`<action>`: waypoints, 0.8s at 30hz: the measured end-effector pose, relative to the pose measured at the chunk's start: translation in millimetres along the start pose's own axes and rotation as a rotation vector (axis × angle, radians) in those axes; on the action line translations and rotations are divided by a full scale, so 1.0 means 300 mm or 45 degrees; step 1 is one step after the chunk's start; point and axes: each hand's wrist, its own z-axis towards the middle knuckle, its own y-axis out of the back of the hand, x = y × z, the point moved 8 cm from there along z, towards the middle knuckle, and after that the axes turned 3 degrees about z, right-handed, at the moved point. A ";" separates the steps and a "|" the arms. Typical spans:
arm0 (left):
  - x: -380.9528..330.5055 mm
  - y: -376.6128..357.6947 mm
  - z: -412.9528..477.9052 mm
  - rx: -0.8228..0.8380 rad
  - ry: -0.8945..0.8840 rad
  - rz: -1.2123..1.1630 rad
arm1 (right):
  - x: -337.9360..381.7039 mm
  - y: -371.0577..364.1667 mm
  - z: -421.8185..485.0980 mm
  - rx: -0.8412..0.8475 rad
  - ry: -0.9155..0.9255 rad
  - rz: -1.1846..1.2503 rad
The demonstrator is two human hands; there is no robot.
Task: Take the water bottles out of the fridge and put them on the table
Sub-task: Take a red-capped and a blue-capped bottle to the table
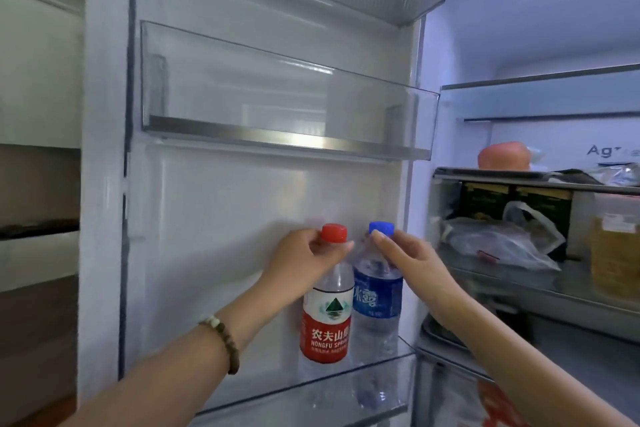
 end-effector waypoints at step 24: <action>-0.422 0.382 -0.315 -0.682 -0.243 0.150 | 0.408 -0.050 -0.061 0.163 0.555 0.578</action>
